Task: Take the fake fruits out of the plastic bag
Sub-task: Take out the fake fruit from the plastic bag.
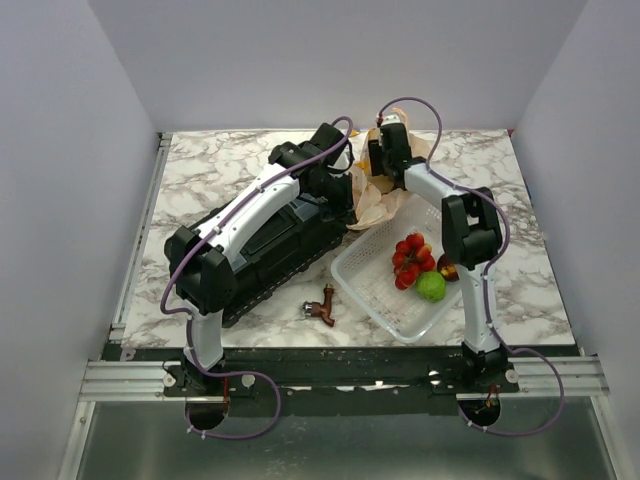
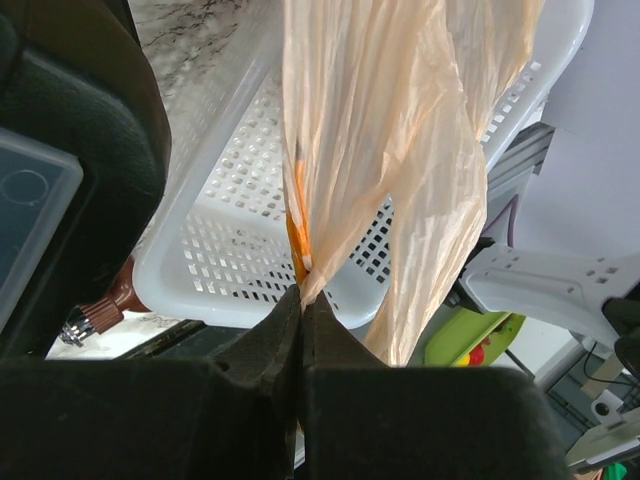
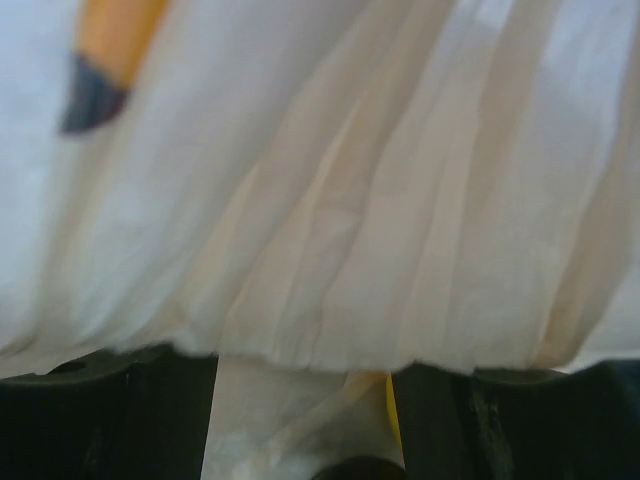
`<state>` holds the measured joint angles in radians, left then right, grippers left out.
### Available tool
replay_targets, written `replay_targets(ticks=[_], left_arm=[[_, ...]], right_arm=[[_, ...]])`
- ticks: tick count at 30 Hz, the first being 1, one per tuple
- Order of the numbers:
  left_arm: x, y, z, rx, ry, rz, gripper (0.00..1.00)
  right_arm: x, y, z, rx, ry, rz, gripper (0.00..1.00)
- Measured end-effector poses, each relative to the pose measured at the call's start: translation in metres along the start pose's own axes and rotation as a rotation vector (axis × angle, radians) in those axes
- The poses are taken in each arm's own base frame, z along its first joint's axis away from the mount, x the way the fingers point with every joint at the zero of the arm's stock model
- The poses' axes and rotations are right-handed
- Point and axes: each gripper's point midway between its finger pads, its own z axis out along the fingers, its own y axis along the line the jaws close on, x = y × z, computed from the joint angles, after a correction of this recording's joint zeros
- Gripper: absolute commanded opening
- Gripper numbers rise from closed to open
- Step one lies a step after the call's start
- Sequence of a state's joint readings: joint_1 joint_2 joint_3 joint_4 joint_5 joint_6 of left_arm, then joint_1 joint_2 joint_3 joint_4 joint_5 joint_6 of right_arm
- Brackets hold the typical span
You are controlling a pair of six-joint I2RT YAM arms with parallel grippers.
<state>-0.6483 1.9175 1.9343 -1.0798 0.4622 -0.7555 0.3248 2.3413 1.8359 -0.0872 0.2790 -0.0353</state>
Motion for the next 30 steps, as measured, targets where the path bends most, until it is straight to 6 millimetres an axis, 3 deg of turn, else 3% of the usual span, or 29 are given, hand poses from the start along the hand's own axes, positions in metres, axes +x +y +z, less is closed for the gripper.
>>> replay_targets(ticks=[11,19,24,30], left_arm=[[0.003,0.004,0.002,-0.012,0.013,-0.006,0.00],[0.002,0.006,0.002,-0.016,0.008,-0.003,0.00],[0.000,0.007,0.002,-0.018,0.003,-0.005,0.00],[0.000,0.009,0.003,-0.023,0.002,-0.006,0.00]], right_arm=[[-0.045,0.002,-0.067,-0.094,-0.021,0.188,0.15],[-0.028,0.020,-0.115,-0.226,0.107,0.296,0.14],[-0.024,0.030,-0.163,-0.340,0.157,0.346,0.13],[-0.045,0.027,-0.231,-0.437,0.115,0.378,0.13]])
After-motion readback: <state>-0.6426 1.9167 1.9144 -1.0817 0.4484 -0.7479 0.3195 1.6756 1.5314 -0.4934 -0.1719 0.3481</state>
